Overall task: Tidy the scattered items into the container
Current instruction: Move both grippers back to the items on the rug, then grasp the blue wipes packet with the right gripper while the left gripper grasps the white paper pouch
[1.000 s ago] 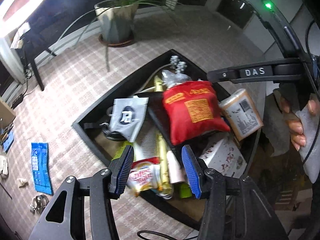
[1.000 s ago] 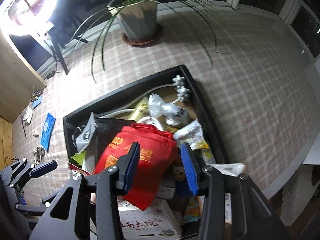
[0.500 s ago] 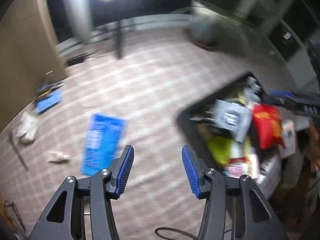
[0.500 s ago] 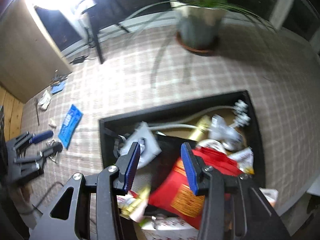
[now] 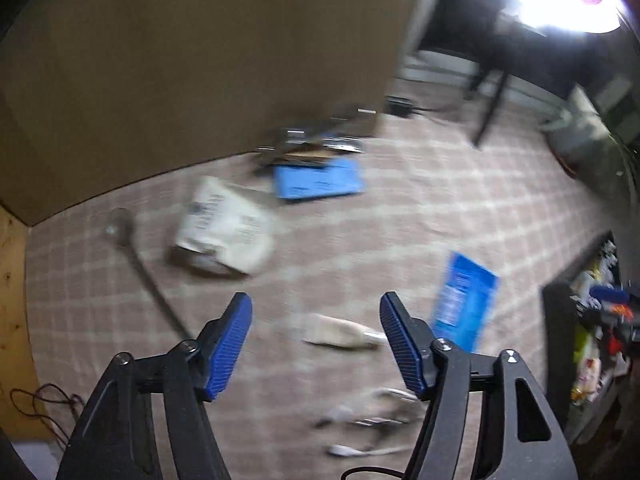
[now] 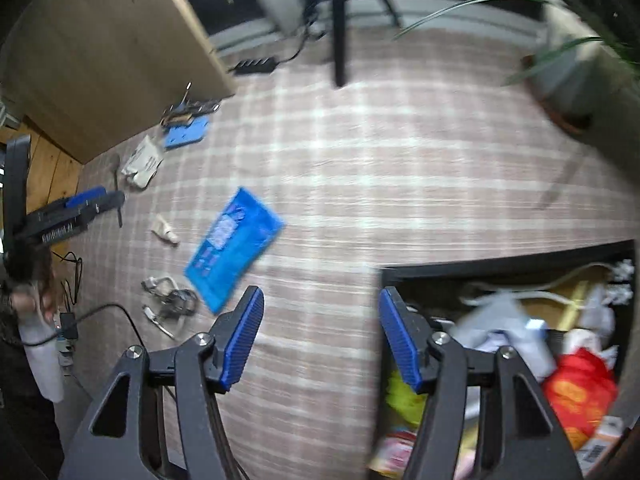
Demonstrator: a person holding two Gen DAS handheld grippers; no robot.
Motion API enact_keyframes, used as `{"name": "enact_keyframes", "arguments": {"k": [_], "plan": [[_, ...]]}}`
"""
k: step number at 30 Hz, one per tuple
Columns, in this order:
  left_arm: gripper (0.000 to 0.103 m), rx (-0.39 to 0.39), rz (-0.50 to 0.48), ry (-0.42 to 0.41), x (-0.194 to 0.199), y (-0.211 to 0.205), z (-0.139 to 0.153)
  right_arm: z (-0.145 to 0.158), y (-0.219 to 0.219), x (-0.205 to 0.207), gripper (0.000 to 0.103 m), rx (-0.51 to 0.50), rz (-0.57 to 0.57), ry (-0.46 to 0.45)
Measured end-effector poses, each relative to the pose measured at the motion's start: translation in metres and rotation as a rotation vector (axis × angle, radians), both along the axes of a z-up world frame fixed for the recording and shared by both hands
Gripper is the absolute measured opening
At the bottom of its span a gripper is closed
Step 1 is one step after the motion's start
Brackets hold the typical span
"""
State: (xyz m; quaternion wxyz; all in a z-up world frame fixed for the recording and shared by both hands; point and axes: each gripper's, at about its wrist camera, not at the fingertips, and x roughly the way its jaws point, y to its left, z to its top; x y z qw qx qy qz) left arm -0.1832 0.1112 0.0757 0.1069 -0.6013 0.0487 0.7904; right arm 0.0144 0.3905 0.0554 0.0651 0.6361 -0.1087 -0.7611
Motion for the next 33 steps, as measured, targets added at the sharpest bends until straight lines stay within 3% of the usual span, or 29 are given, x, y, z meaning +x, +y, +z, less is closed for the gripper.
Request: {"name": "enact_keyframes", "arguments": {"k": [7,15,21,23,25,27,30,33], "plan": [[0.073,-0.002,0.022,-0.033,-0.047,-0.042,-0.022,-0.045,-0.057,-0.024,0.059,-0.046,-0.056,-0.106],[0.075,-0.079,-0.077,-0.063,-0.077,-0.04,-0.051,-0.068,-0.081,-0.04,0.059,-0.11,-0.192,-0.154],[0.076,-0.164,-0.125,-0.094,-0.085,-0.033,-0.083,-0.075,-0.091,-0.052,0.059,-0.061,-0.26,-0.154],[0.087,-0.15,-0.113,-0.081,-0.087,-0.036,-0.087,-0.076,-0.094,-0.055,0.059,-0.038,-0.274,-0.157],[0.089,-0.122,-0.099,-0.092,-0.09,-0.04,-0.091,-0.078,-0.097,-0.057,0.059,-0.014,-0.286,-0.162],[0.088,-0.067,-0.08,-0.102,-0.092,-0.047,-0.094,-0.081,-0.102,-0.059,0.06,0.008,-0.293,-0.175],[0.087,-0.054,-0.086,-0.077,-0.087,-0.046,-0.094,-0.086,-0.114,-0.065,0.07,0.013,-0.294,-0.184],[0.077,-0.044,-0.096,-0.061,-0.083,-0.045,-0.093,-0.087,-0.132,-0.072,0.072,0.071,-0.252,-0.178]]}}
